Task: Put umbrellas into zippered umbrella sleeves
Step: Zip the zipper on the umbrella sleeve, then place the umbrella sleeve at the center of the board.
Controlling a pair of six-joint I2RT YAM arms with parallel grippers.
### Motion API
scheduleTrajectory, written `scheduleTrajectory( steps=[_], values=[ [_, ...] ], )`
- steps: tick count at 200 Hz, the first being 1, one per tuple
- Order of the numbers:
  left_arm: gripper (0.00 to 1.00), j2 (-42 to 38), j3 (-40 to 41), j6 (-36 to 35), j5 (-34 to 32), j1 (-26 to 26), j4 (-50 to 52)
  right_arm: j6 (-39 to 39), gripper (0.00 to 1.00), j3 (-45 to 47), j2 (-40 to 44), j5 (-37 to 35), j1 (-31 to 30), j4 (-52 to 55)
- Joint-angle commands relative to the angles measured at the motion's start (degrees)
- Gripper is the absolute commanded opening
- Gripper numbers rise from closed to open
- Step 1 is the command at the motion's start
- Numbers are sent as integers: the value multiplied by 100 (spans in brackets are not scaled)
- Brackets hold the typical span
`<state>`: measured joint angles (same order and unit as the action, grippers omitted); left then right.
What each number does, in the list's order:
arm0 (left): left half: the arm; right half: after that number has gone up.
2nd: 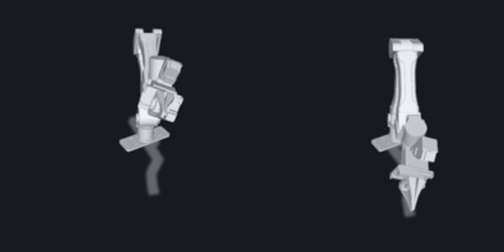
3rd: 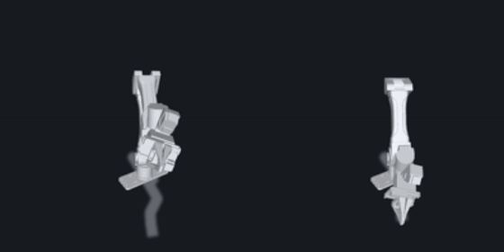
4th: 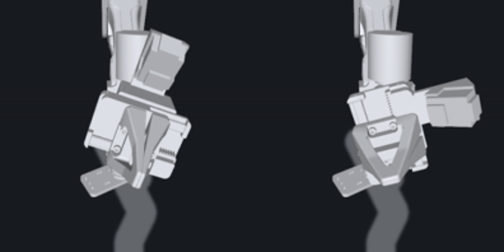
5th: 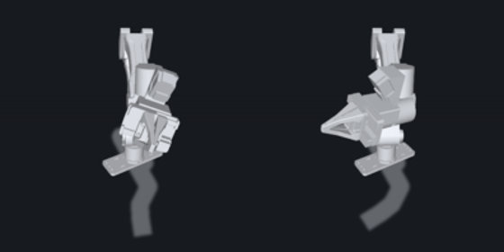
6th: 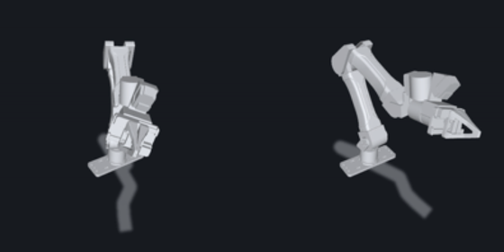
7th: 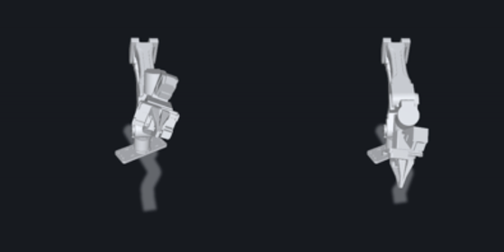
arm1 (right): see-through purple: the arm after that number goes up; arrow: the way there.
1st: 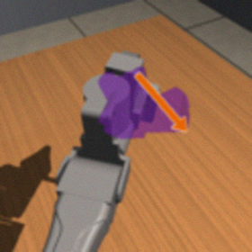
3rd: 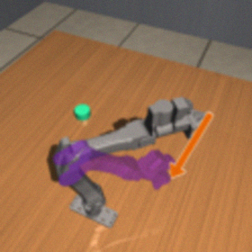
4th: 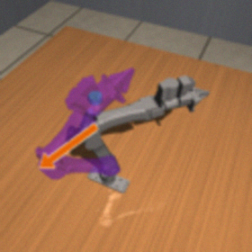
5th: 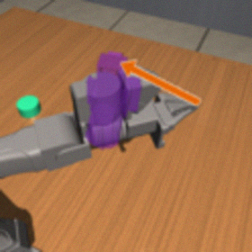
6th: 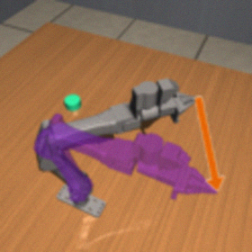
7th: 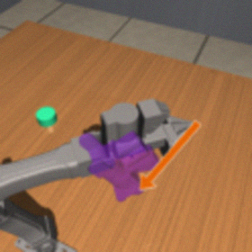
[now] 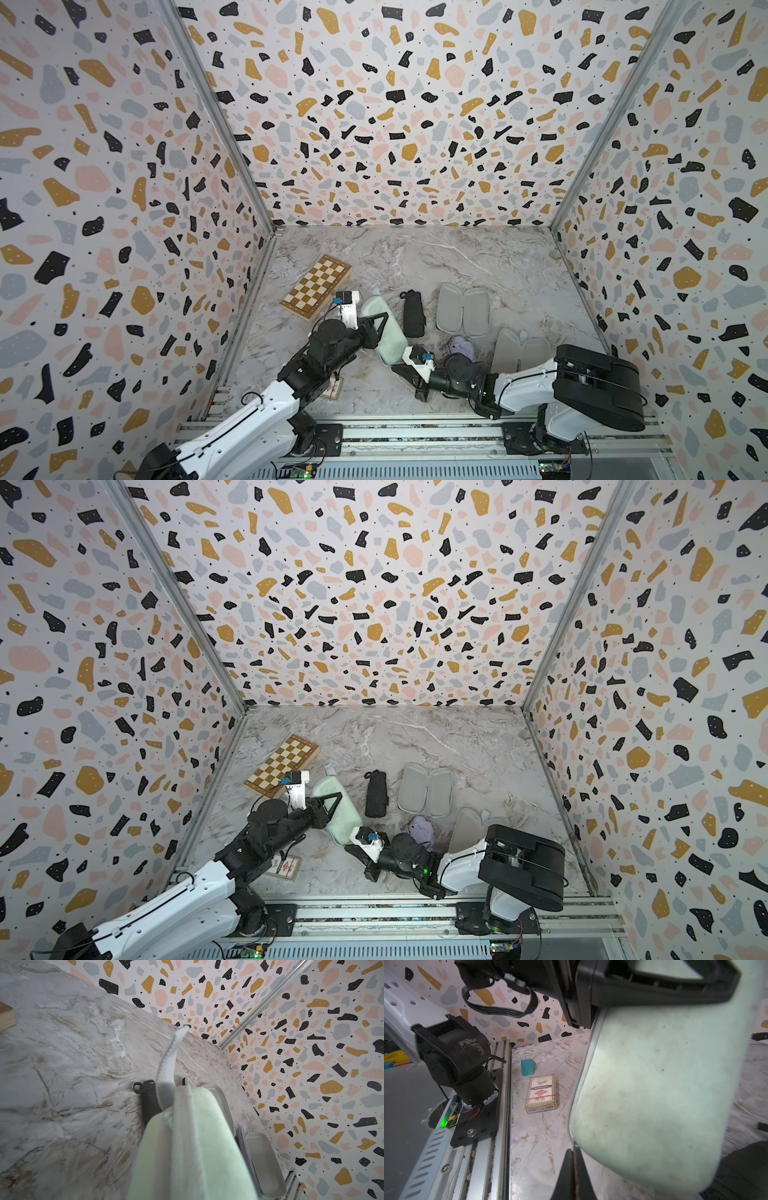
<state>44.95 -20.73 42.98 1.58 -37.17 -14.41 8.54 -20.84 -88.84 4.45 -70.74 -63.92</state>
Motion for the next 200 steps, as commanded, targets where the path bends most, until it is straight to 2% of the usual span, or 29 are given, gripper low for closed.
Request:
scheduleTrajectory(
  steps=[1, 30, 66, 74, 91, 119, 138, 150, 168, 184, 200],
  values=[
    [0, -4, 131, 84, -278, 39, -983, 505, 0, -426, 163, 595, -257, -858],
    [0, -42, 332, 267, -33, 41, -1274, 760, 0, -547, 149, 134, -256, -737],
    [0, -344, 464, 232, -95, 40, -674, 752, 0, -465, 31, 73, -239, -386],
    [6, -401, 596, 282, -10, 41, -687, 773, 0, -420, -19, -11, -230, -247],
    [13, -359, 906, 495, 250, 35, -908, 815, 0, -336, -237, -101, -230, -124],
    [14, 141, 1263, 756, 519, 42, -1277, 885, 0, -277, -545, -175, -271, -20],
    [19, 456, 1541, 923, 590, 35, -1722, 924, 0, -266, -631, -334, -323, 67],
    [27, 451, 1634, 935, 494, 26, -1662, 930, 0, -279, -680, -415, -352, 187],
    [51, 329, 1685, 910, 498, 17, -1369, 979, 0, -275, -765, -417, -357, 252],
    [60, 100, 1785, 894, 503, 17, -1086, 1026, 0, -276, -818, -465, -358, 290],
    [76, -216, 1907, 870, 408, 17, -709, 1062, 0, -239, -803, -540, -355, 266]
  ],
)
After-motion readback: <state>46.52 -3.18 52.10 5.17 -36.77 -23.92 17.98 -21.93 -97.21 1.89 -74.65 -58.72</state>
